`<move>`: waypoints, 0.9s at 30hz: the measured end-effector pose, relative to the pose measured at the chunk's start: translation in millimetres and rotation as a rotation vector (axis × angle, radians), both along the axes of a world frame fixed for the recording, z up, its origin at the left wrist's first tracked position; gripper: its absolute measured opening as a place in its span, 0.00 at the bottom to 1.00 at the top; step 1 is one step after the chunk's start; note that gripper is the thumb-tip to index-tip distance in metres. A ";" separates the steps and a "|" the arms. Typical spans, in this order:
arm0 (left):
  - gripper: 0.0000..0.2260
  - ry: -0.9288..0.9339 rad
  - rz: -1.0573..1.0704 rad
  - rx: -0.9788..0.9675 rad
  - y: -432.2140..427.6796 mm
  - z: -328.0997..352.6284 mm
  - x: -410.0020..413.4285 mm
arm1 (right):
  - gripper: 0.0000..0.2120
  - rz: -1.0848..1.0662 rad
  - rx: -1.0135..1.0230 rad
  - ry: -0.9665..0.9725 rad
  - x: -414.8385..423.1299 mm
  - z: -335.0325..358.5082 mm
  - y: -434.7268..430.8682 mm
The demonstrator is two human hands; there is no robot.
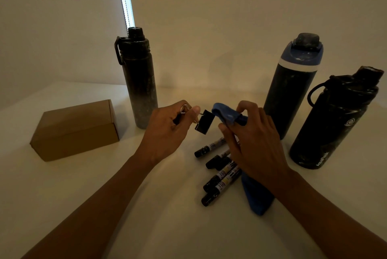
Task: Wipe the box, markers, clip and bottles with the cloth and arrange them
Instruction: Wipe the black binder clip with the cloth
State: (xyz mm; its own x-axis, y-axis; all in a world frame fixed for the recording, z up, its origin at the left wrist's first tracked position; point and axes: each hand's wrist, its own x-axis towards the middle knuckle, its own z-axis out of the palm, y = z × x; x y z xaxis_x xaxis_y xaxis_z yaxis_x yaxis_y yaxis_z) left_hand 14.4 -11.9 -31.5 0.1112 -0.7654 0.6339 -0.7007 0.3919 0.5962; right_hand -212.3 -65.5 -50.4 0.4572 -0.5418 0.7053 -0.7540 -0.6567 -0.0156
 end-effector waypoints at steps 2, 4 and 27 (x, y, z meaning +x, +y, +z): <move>0.14 0.007 0.015 -0.005 -0.5 0.1 1.1 | 0.21 0.010 0.007 -0.047 -0.4 -0.2 -0.4; 0.14 0.020 0.030 -0.015 -1.4 -0.6 4.6 | 0.22 0.040 0.006 -0.092 2.2 0.0 -0.3; 0.15 0.047 0.089 0.013 -6.7 -9.4 3.5 | 0.20 0.212 -0.269 -0.075 26.9 -18.1 -7.6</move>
